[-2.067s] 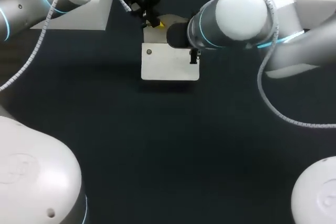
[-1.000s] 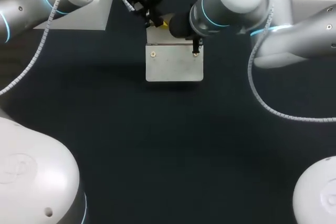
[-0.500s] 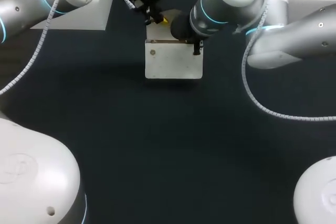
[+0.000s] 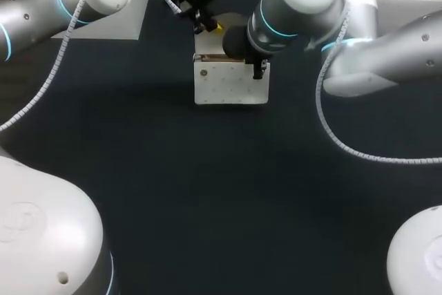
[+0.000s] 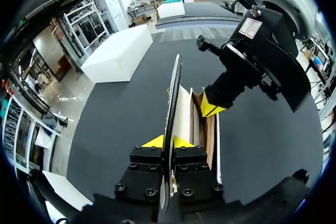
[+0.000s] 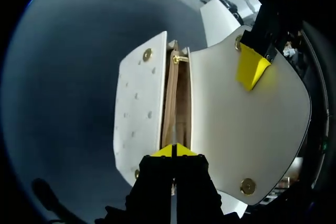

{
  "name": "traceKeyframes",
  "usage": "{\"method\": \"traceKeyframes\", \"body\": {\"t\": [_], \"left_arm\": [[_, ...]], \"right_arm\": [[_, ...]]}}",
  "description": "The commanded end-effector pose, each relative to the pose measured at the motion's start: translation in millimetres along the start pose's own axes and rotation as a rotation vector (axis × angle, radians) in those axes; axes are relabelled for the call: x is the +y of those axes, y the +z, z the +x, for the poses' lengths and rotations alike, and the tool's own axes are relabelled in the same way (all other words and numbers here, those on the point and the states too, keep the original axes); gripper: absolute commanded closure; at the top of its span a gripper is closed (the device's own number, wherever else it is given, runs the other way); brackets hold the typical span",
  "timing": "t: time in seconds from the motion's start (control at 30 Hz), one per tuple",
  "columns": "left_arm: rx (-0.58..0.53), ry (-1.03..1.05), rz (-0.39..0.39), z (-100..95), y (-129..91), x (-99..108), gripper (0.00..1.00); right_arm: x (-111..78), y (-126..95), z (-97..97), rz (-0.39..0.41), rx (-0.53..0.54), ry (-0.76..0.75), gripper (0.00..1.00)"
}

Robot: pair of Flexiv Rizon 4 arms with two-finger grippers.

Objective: Pick up the bag, open it, inspect its contents, close it, and place it on the opposite side

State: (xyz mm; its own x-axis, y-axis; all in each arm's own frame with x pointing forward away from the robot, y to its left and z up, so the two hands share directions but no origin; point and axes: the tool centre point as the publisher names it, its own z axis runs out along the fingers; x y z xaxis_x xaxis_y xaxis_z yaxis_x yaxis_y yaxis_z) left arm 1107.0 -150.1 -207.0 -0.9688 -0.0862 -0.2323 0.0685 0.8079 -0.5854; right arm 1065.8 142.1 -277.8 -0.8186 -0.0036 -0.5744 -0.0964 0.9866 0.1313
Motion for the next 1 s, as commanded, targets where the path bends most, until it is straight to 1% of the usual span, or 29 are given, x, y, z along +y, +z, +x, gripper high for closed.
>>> {"method": "traceKeyframes", "body": {"t": [0.03,0.3,0.6,0.63,0.77,0.93,1.0], "left_arm": [[-0.003,0.007,0.011,-1.3,-1,-1,1.0],[-0.005,0.031,0.034,0.1,-4,-3,1.0],[0.009,0.063,0.051,5.5,-5,-4,1.0],[0.009,0.064,0.051,5.9,-5,-4,1.0],[0.007,0.07,0.054,6.8,-7,-4,1.0],[0.035,0.063,0.086,7.0,-7,-1,1.0],[0.038,0.059,0.083,6.7,-5,0,1.0]], "right_arm": [[-0.4,3,6.8,0.004,0.004,0.006,1.0],[-3.5,7,10.3,0.008,0.017,0.017,1.0],[-4.7,15,-5.7,0.027,0.003,0.0,1.0],[-4.5,17,-7.3,0.036,0.004,-0.005,1.0],[-3.9,23,-11.5,0.033,0.027,-0.015,1.0],[-4.5,32,-3.8,0.042,0.075,-0.016,1.0],[-4.6,33,0.1,0.045,0.087,-0.016,1.0]]}}
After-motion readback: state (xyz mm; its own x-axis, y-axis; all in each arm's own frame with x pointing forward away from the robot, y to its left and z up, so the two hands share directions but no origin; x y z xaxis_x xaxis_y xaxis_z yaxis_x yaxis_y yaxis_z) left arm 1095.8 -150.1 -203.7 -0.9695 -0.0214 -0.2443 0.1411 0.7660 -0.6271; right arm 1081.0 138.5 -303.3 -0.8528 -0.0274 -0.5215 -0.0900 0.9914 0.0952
